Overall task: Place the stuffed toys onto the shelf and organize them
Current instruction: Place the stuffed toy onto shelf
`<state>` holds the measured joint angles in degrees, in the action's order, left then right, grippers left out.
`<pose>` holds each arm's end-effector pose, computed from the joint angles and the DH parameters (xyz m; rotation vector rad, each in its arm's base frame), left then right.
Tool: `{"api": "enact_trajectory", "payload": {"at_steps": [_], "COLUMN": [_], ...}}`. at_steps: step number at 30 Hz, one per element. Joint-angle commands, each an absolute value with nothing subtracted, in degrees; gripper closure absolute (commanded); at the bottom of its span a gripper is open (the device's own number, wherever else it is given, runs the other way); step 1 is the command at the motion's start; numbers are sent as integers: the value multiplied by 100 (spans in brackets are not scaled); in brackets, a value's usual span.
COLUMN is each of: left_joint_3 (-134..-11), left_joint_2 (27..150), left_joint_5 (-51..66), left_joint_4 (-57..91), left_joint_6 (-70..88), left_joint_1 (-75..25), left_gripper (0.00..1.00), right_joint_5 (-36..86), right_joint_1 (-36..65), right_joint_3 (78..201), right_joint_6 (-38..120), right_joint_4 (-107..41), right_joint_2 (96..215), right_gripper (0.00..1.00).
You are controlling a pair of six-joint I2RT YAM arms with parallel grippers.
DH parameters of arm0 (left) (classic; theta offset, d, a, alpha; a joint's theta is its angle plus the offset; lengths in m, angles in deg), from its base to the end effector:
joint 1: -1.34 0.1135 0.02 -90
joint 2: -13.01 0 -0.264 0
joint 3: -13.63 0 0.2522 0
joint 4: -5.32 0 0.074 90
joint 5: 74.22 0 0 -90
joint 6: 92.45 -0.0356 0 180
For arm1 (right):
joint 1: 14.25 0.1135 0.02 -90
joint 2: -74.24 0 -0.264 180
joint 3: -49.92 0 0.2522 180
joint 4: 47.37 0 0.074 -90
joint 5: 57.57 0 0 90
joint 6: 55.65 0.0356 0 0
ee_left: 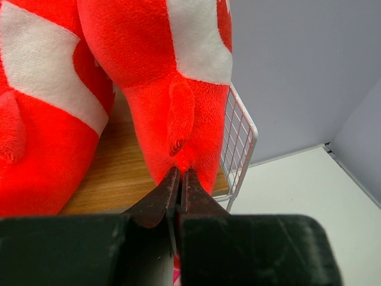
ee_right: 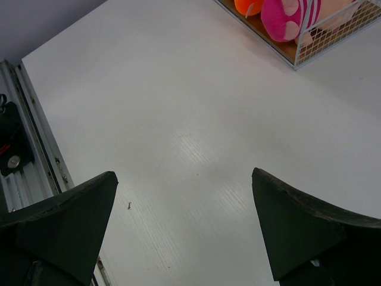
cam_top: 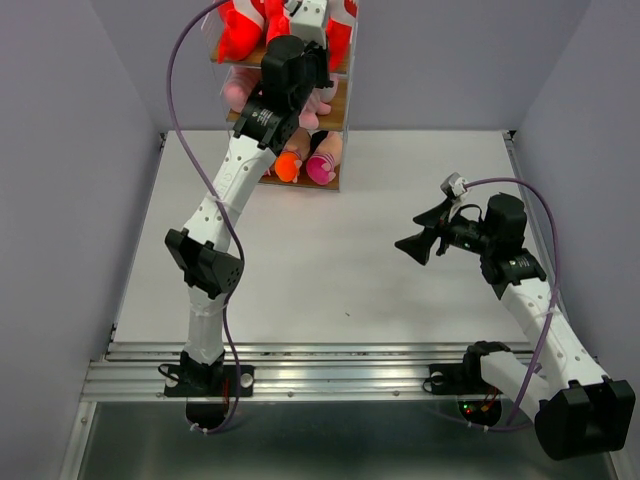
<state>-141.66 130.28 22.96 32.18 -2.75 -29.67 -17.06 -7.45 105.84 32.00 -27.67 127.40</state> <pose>0.3853 -0.2264 0.5247 0.2715 1.3601 -0.3618 0.2019 0.0513 0.3086 -0.7328 1.6912 0.8535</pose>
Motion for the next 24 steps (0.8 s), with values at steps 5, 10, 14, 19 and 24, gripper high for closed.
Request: {"api": "enact_trajectory", "payload": {"at_steps": [5,10,14,19,24], "left_joint_3": [-14322,-14278,-14207,-14181,-14172], "left_joint_2": [12630,12498,12357,12173,12041], "left_joint_5": [2140,2114,2105,2044,2017], "left_joint_4": [2945,2901,2813,2699,2655], "left_joint_6": [-17,62,141,221,282], "left_joint_1": [-2942,-2942,-2942,-2934,-2942], "left_gripper": [72,55,47,42,38], "right_joint_5": [-1696,-1696,-1696,-1705,-1705], "right_joint_1": [-828,-828,-828,-880,-880], "right_joint_3": [10508,10499,10499,10491,10491], "right_joint_6": [3145,3136,3145,3145,3145], "right_joint_4": [-3044,-3044,-3053,-3053,-3062], "right_joint_2": [12627,12644,12644,12644,12644], "right_gripper": [0,0,0,0,0]}}
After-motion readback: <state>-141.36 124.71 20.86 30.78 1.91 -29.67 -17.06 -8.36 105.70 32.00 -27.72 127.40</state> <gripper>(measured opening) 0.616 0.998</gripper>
